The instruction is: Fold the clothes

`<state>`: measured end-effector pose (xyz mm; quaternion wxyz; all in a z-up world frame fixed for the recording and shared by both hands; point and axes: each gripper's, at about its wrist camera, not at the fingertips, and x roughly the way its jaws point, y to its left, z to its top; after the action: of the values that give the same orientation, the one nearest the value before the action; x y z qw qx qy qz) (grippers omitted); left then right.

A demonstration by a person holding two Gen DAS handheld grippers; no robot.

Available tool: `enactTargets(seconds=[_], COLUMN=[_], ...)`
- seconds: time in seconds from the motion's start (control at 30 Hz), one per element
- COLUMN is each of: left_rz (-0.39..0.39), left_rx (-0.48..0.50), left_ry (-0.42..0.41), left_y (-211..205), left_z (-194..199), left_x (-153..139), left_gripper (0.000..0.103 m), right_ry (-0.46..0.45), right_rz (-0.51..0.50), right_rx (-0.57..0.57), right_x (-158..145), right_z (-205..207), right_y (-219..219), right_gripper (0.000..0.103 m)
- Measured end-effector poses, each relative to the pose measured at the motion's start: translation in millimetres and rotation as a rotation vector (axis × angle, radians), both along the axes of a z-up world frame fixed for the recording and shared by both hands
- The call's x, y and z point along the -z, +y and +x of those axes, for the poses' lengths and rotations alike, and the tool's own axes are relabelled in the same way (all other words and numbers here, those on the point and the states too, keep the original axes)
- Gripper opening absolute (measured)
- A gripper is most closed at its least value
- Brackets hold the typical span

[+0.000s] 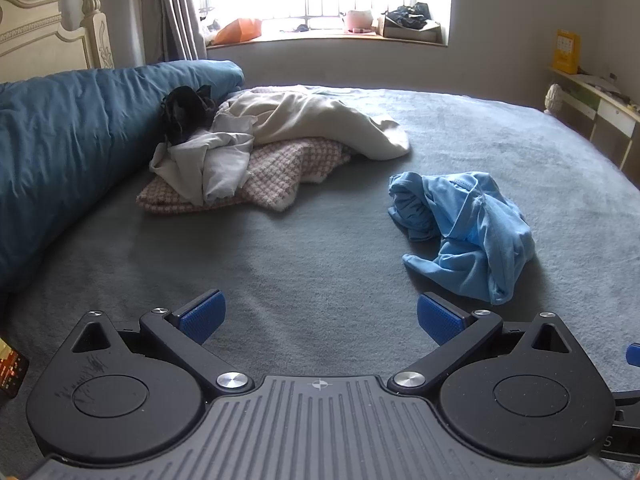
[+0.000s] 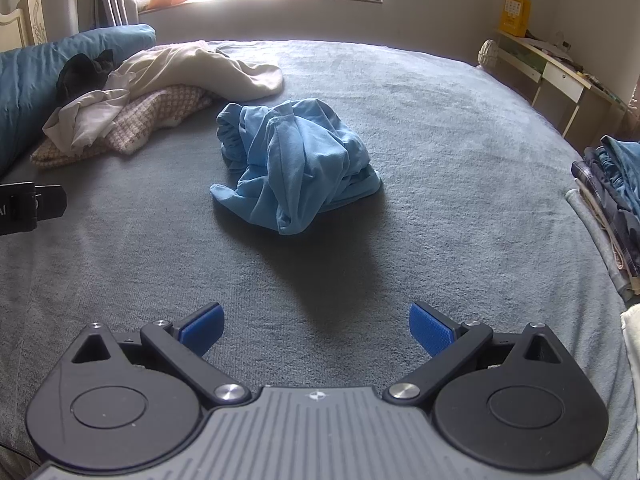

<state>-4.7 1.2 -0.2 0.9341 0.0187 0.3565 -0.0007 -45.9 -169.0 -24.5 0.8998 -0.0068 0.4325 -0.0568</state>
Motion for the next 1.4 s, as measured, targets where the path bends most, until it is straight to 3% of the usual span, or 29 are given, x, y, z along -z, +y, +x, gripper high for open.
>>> enactTargets(seconds=[1.0,1.17,1.4], left_rz=[-0.003,-0.1,-0.044], left_rx=[0.01,0.029,0.067], left_ry=[-0.022,0.007,0.01], left_y=[2,12,-1], left_z=[0,11,32], left_x=[4,6,18], left_gripper=[0.103,0.103,0.103], right_ry=[-0.01,-0.02,-0.14], right_rz=[0.006,0.028,0.041], right_rx=[0.015,0.013,-0.034], right_x=[2,1,-7], right_z=[1,7,20], right_y=[-7,-18,-36], right_gripper=[0.101,0.102,0.102])
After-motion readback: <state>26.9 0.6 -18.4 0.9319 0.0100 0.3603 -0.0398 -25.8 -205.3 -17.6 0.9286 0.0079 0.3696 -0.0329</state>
